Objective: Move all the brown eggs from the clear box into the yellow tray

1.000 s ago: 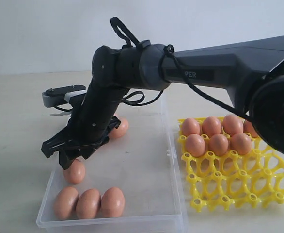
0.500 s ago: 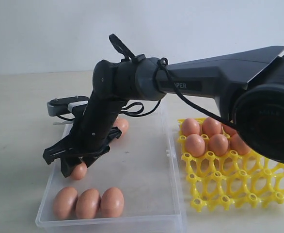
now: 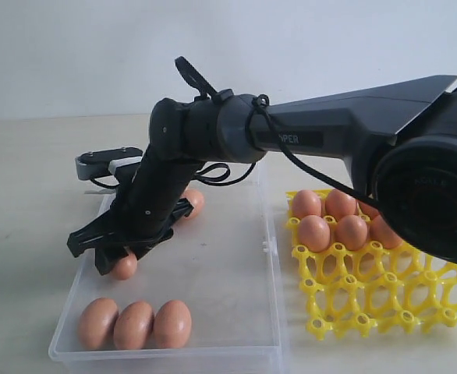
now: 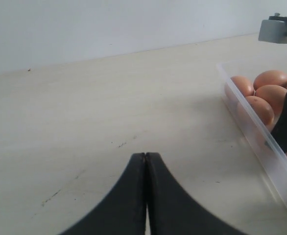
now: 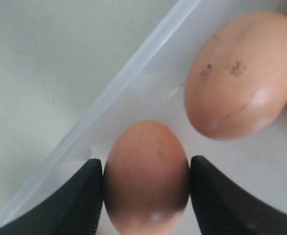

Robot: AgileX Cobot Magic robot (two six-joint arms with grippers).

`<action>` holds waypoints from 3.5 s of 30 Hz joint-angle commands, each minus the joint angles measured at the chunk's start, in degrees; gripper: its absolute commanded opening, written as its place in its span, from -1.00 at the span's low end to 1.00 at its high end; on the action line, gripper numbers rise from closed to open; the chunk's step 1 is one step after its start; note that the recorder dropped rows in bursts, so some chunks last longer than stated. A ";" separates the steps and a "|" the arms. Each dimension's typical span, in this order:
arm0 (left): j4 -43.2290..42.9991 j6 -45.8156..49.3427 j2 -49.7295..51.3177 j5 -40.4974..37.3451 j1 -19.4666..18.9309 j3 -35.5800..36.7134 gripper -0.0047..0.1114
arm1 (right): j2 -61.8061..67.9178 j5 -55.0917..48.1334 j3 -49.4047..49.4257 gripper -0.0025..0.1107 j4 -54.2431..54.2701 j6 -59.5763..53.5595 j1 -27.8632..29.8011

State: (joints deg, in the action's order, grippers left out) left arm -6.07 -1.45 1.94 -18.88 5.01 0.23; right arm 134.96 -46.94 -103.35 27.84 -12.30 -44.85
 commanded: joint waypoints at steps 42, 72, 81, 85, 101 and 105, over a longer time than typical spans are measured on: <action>0.08 -0.25 0.04 0.79 0.18 -0.23 -0.92 | -11.85 -2.90 16.91 -0.04 0.75 7.96 2.87; 0.08 -0.25 0.04 0.79 0.18 -0.23 -0.92 | -17.59 -0.23 25.82 -0.04 3.79 8.90 2.27; 0.08 -0.25 0.04 0.79 0.18 -0.23 -0.92 | -19.98 11.29 25.71 -0.04 -3.22 8.90 3.39; 0.08 -0.25 0.04 0.79 0.18 -0.23 -0.92 | -19.20 12.56 23.18 -0.04 -8.88 8.69 4.36; 0.08 -0.25 0.04 0.79 0.18 -0.23 -0.92 | -10.43 6.53 8.52 -0.05 -16.31 -40.17 5.68; 0.08 -0.25 0.04 0.79 0.18 -0.23 -0.92 | -9.80 11.14 8.17 -0.05 -16.31 -42.78 5.68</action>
State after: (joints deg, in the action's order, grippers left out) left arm -6.07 -1.45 1.94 -18.88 5.01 0.23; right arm 124.83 -38.94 -94.66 11.83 -53.33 -39.38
